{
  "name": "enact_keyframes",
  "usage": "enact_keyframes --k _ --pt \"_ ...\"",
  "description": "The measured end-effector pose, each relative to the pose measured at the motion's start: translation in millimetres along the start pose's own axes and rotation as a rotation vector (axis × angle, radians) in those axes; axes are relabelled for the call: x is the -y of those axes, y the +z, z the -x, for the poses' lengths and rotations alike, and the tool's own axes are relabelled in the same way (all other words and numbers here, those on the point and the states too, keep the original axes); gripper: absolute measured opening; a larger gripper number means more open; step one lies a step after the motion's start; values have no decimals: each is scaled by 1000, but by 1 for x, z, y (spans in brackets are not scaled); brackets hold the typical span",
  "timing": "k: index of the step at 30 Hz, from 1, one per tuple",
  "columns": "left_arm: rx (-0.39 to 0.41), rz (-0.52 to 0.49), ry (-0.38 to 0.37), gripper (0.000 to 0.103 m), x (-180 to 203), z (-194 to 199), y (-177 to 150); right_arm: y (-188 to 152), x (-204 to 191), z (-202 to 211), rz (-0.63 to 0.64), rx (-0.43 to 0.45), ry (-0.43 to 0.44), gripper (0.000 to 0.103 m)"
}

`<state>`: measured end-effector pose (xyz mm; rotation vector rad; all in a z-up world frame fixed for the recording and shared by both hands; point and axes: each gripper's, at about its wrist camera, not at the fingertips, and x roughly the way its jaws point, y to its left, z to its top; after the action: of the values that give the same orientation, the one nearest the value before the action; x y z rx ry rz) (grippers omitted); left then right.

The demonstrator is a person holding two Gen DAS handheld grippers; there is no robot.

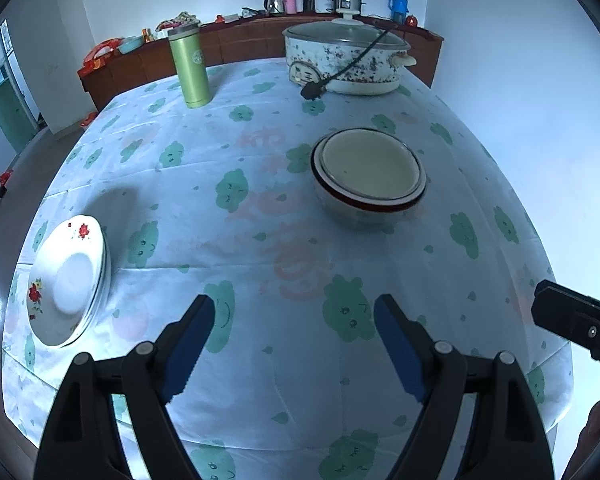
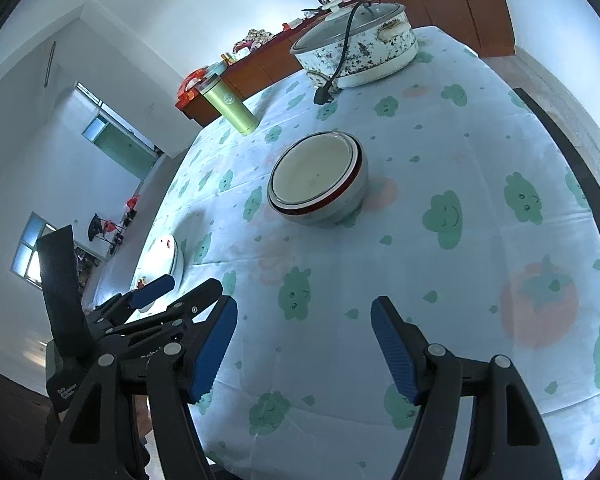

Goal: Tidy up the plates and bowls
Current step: 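Withdraw both grippers up from the nested bowls, then move both grippers to the rim of the nested bowls and close them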

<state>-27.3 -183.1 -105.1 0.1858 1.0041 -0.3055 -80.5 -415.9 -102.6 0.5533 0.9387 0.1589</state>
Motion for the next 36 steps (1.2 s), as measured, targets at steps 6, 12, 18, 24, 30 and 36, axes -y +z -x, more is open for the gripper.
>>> enact_keyframes --k 6,12,18,24,30,36 --pt "-23 -4 -9 83 4 -11 10 9 10 -4 -16 2 -1 71" --pt "-49 -14 -21 83 8 -30 24 28 19 -21 -26 -18 13 72" --pt "-91 -5 -38 83 6 -55 36 46 37 -44 -74 -57 15 72" --pt "-91 1 -63 83 8 -72 59 71 47 -62 -92 -71 11 72" --pt "-67 14 -98 83 5 -83 86 97 53 -78 -98 -72 10 72" --pt "-72 67 -128 83 -3 -99 109 113 52 -96 -86 -81 10 72"
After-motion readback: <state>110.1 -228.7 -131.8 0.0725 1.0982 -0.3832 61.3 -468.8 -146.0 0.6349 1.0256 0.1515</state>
